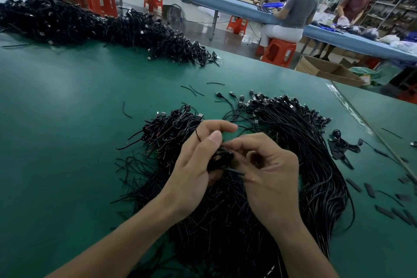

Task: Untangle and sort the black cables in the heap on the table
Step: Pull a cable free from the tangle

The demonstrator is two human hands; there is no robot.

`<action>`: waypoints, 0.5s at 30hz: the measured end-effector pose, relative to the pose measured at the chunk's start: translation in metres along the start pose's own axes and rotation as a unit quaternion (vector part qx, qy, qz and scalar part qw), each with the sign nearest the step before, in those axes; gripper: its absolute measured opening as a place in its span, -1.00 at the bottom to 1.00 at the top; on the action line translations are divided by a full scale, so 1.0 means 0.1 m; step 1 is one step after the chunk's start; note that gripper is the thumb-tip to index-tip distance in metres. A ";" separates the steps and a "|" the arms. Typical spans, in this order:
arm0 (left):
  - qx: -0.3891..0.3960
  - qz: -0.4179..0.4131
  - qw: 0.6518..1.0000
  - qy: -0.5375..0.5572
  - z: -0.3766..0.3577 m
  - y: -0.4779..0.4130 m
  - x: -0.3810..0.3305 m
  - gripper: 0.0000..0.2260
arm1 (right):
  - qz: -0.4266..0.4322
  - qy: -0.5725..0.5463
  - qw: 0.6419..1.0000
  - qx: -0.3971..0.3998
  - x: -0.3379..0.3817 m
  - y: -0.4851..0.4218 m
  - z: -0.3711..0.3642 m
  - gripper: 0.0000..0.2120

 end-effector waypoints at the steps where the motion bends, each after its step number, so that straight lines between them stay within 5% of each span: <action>1: -0.009 -0.014 1.000 0.002 0.01 -0.01 -0.04 -0.74 | 0.020 0.029 0.999 0.013 0.05 0.00 -0.01 -0.78; 7: -0.061 -0.013 0.998 -0.019 0.08 0.01 -0.03 -0.57 | 0.106 0.138 0.984 0.034 0.21 0.01 0.01 -0.83; 15: -0.101 -0.059 0.993 -0.025 0.13 0.05 -0.15 -0.65 | -0.020 0.137 0.990 0.029 0.00 0.00 -0.01 -0.88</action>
Point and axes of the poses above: each hand's wrist, its own y-axis away from the middle knuckle, its own z-axis out of the back of the hand, x = y × z, the point moved 9 cm from there along -y, towards the middle knuckle, and after that the axes turned 13 degrees about -y, right-handed, at the moved point
